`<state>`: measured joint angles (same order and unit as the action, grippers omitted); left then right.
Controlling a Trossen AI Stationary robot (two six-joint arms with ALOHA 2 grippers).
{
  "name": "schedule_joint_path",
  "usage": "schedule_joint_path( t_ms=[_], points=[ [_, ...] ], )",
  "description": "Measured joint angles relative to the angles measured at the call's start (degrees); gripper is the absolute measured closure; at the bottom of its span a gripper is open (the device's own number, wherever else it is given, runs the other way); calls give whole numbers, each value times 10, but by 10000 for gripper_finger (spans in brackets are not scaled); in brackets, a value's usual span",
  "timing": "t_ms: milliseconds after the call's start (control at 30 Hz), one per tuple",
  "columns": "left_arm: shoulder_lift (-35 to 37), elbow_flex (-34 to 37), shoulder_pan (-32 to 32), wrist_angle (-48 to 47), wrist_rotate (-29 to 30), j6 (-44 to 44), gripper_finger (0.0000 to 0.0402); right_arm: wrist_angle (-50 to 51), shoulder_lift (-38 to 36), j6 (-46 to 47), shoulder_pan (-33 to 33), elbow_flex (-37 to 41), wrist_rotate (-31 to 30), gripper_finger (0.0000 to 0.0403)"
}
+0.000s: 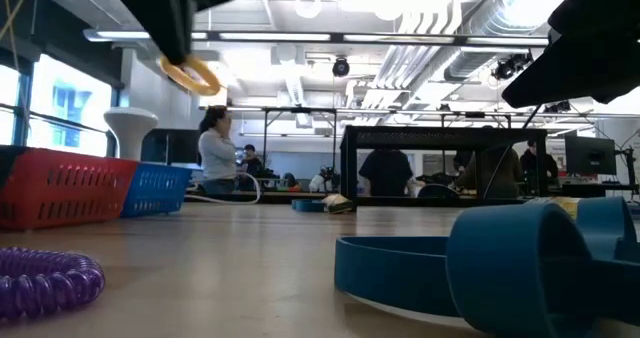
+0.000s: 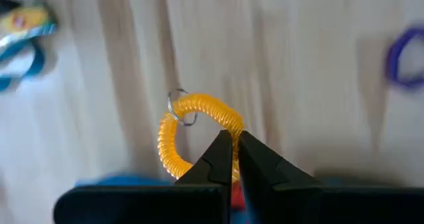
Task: Pick & Place Office Desk Supplies
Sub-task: Put the yellow spring keychain into the blue bin
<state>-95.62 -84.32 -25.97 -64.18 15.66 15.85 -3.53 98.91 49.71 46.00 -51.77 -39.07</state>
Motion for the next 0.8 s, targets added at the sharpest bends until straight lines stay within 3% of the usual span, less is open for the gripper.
schedule_joint_path(
  t_ms=[300,533,800],
  points=[
    [78,-8,21,-193,21,75,396,0,0,17,3,0,1,133],
    [190,51,35,-179,24,96,396,-1,0,54,19,0,0,133],
    [318,224,79,-76,1,100,396,-1,0,75,35,0,-37,133]
  ],
)
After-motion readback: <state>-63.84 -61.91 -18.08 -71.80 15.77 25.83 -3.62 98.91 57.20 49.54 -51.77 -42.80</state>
